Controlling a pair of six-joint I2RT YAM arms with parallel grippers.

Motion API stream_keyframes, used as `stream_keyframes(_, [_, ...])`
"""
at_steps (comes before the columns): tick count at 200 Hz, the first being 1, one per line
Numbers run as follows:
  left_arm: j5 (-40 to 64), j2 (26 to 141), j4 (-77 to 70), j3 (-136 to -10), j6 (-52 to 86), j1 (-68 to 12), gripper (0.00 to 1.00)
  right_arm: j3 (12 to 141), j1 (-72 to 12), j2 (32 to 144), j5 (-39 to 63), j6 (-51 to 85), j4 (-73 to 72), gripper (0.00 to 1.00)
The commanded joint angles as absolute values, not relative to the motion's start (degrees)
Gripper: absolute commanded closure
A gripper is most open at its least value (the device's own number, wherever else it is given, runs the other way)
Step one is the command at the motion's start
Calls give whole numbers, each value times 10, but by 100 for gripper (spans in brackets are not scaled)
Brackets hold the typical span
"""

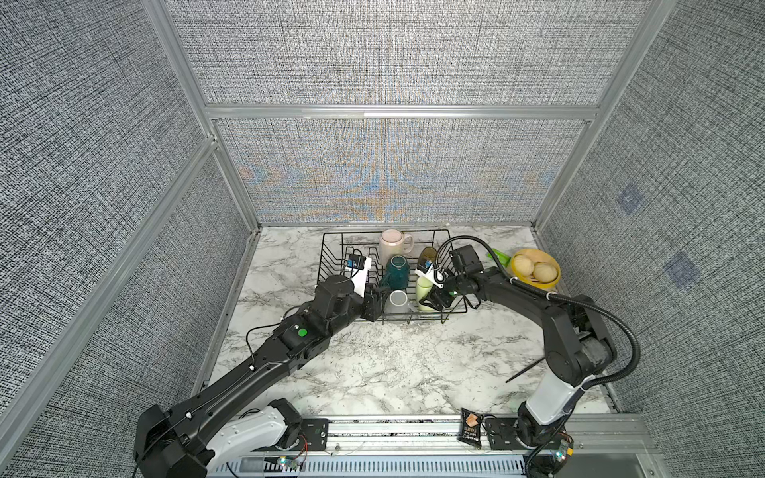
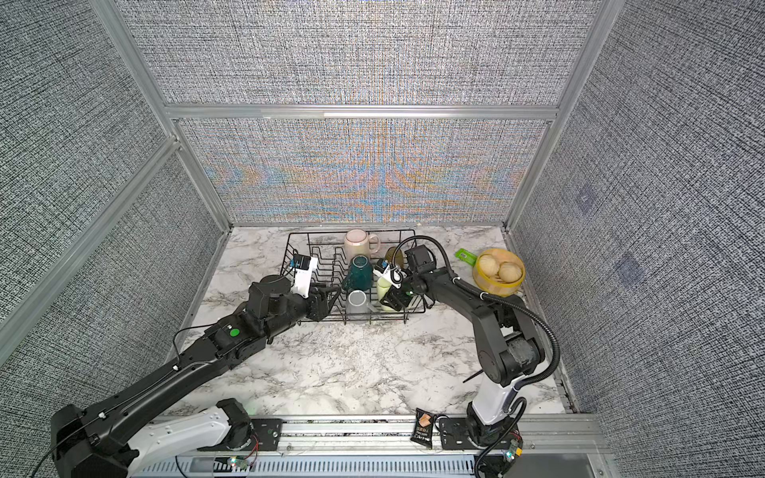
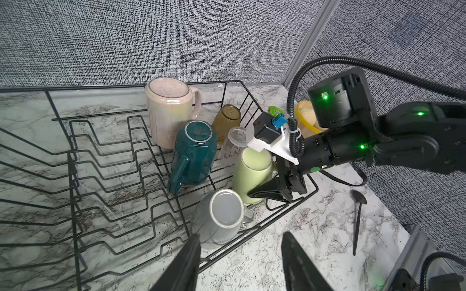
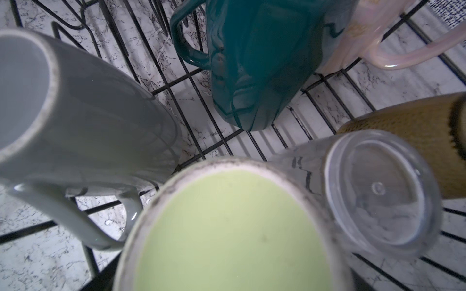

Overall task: Load cups into a dish rack
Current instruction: Place the cup upside down at the dish rack.

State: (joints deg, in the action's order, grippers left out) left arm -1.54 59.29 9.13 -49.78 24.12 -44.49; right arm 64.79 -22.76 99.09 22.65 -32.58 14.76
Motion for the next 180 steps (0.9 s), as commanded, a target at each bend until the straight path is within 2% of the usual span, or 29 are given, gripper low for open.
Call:
stream_keyframes(1, [-15, 590, 90, -506, 229, -444, 47, 629, -228, 973, 232, -336, 104, 20])
stream_keyframes(12, [-24, 592, 100, -512, 224, -444, 46, 619, -228, 967, 230, -336, 88, 17])
stream_keyframes(22, [-25, 594, 109, -516, 226, -444, 29, 616, -227, 963, 225, -333, 79, 15])
stream_keyframes(30, [-23, 595, 117, -521, 230, -444, 25, 613, -227, 959, 223, -331, 76, 14])
stream_keyframes(73, [-95, 582, 154, -530, 257, -440, 18, 589, -226, 937, 225, -314, 40, 10])
stream_keyframes(118, [-130, 562, 162, -513, 273, -407, 15, 583, -225, 910, 237, -306, 48, 10])
stream_keyframes(161, [-204, 524, 206, -520, 276, -364, 1, 551, -224, 835, 274, -254, 31, 10])
stream_keyframes(180, [-261, 509, 225, -514, 278, -334, 0, 520, -220, 782, 264, -206, -4, 10])
